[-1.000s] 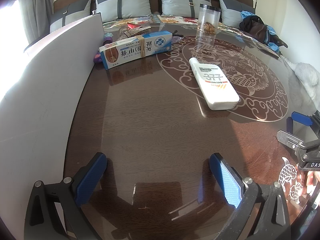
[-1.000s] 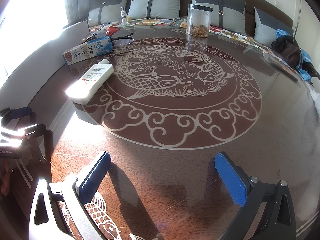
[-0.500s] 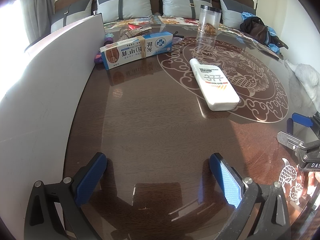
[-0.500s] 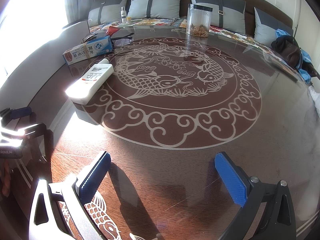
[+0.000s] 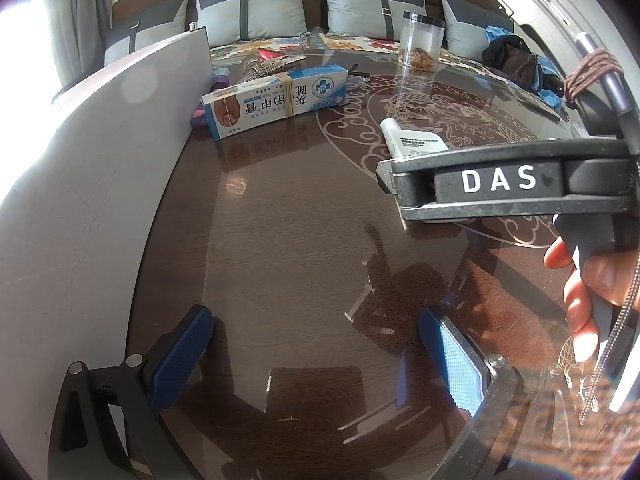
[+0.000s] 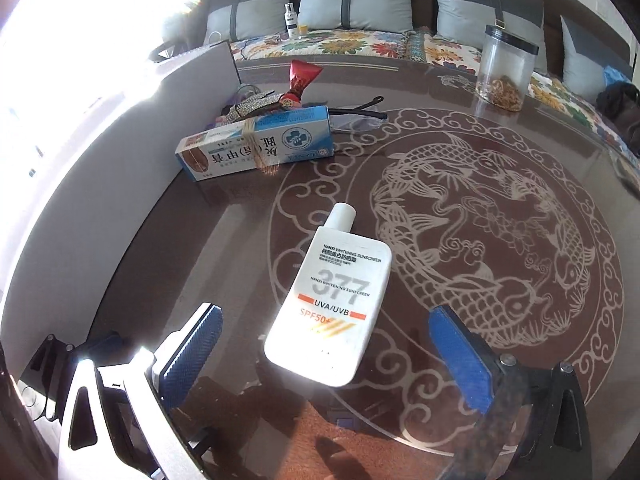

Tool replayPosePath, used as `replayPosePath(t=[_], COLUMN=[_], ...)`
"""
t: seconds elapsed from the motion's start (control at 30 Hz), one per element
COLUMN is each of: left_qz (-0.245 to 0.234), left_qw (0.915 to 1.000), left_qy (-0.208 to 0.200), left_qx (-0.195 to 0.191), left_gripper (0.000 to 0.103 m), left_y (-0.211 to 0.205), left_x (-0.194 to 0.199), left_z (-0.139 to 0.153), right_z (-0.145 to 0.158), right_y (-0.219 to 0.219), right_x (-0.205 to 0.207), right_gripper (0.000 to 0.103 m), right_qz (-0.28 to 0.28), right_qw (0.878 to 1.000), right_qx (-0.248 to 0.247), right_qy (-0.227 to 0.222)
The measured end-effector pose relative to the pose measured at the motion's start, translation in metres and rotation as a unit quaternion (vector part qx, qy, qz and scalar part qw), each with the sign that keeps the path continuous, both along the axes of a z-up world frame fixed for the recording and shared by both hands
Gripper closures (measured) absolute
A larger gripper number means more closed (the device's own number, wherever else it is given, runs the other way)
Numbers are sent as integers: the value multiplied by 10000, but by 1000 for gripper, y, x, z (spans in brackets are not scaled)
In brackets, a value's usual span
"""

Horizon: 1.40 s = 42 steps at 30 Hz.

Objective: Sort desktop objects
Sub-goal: 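Move the right tool to the white sunscreen bottle while the left tool reaches the ointment box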

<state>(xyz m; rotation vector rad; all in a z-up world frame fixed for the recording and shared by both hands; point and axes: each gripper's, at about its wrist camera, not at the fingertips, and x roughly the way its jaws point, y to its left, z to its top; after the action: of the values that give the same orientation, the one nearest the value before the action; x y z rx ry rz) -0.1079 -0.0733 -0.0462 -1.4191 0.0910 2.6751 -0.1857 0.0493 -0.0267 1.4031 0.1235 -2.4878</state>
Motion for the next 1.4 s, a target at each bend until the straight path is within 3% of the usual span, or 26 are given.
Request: replayPosePath(t=[0.03,0.17,0.23,0.33,0.5,0.67,0.83,0.97,1.07,1.2,1.4], left_qz=[2,2,6,23,71,74,74,159,137,-193,-659], left_qw=[10000,10000,10000,10000,10000,10000,10000,9997,9994,9953,9859], left_qy=[2,2,7,18,37,44,38,-143,250,617,316], left_qx=[0,1,3,-1,-10,-8,-9,-101,-214,-717,-1503], left_gripper=[0,0,0,0,0,0,0,0,7,7,7], left_y=[0,0,0,0,1,1,1,4,8,21,34], left_x=[-1,0,-1,-1,0,0,0,-6,-20,-73,-159], left_z=[0,0,0,-1,-1,-1,-1,2,26,56,45], right_z=[-4,-9,-10,-11,-10,-12,-17,-18,-18,-18,-18], right_y=[-2,13,29,65,122,141,156,157,159,158,158], right_x=[-3,-2,5,23,59,67,55,56,55,55,55], right_gripper=[4,44,51,51,51,16,2,0,0,0,0], right_qz=[-27,-80,-143,-240,-438,-650,-873,-901,-901,-900,-900], right_qw=[9999,9996,9989,9982,9952,9930,9946,9945,9946,9946,9946], right_qx=[110,234,348,345,565,665,337,328,324,324,324], right_qy=[-8,163,283,429,664,730,441,413,412,412,412])
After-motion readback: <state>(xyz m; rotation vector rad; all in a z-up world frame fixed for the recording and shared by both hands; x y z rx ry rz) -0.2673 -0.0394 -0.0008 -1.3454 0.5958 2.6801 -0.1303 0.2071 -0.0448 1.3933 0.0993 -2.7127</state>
